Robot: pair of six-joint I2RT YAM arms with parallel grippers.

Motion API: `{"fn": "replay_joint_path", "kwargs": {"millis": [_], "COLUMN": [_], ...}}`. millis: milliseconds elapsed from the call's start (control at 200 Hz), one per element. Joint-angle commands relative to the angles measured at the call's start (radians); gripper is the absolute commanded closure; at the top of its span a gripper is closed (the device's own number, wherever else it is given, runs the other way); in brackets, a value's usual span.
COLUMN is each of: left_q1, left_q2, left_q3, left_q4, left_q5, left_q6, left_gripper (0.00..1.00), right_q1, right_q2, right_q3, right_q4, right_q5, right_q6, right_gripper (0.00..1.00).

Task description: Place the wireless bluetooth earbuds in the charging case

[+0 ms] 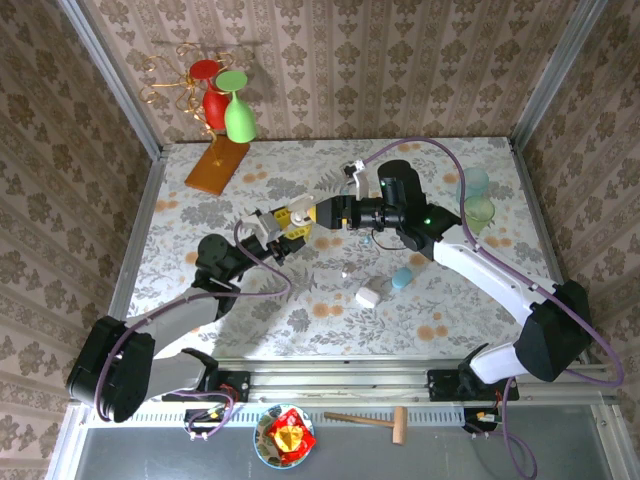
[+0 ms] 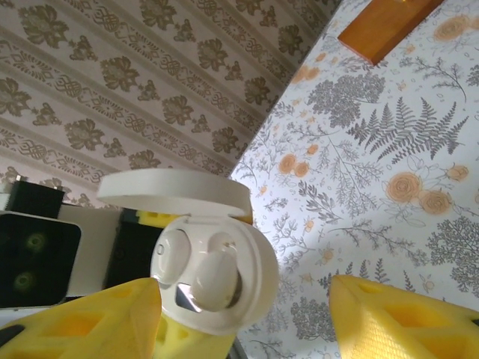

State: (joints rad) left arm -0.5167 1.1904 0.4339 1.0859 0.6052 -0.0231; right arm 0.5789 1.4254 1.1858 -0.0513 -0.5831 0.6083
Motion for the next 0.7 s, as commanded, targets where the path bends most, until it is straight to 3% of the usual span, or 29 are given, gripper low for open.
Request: {"fn": "replay_joint_path", "kwargs": {"millis": [0, 305, 695], "left_q1": [-0.002, -0.002, -0.002], "left_q2": [-0.010, -0.030, -0.040], "left_q3": [0.034, 0.029, 0.028], "left_q4": [0.037, 0.019, 0.014], "left_q5": [0.004, 0.004, 0.008], "left_q6": [-0.010, -0.006, -0.005], "left_gripper": [0.78, 0.78, 0.78], "right_q1": [0.004, -0.014, -0.017], "right_q2": [-0.023, -0.014, 0.026], "right_q3": [-0.023, -0.009, 0.032], "right_q4": [0.004, 0.000, -0.010], "right_q5": [0.008, 0.036, 0.062], "right_q6": [-0.015, -0.004, -0.008], "right_gripper": [0.40, 0.48, 0.50]}}
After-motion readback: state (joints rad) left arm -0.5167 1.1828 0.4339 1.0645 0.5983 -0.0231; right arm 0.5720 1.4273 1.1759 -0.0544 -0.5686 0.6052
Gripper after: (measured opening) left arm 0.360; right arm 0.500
